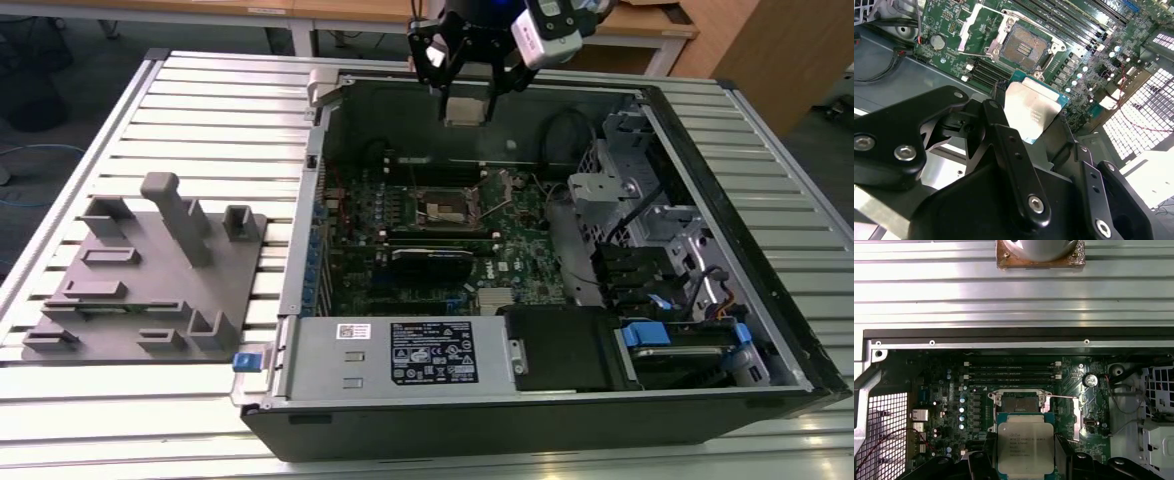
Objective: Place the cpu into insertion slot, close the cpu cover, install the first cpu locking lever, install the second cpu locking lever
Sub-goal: 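Place the cpu into insertion slot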
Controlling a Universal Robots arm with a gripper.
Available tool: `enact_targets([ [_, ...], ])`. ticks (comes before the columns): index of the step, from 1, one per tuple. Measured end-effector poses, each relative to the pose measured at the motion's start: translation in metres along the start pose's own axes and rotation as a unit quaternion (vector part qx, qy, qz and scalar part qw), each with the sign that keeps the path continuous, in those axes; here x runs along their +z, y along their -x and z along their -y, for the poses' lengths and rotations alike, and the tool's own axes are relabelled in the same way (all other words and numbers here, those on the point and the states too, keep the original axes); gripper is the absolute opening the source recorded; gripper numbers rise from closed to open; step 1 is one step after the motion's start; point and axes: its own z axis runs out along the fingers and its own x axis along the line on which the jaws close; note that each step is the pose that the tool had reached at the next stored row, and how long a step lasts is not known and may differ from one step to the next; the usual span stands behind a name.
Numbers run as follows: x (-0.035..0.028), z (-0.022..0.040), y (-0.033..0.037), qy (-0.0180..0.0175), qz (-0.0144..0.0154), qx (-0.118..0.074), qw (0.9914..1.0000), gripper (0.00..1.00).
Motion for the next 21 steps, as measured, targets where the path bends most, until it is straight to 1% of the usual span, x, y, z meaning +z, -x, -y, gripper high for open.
enact_targets([
  [7, 0.0026, 0.0002, 0.0001, 0.0000, 0.0000, 0.000, 1.00000, 0.54],
  [14, 0.0040, 0.0003, 0.0001, 0.0001, 0.0000, 0.000, 1.00000, 0.54],
  [21, 0.0083, 0.0008, 0.0001, 0.0002, 0.0001, 0.000, 1.00000, 0.54],
])
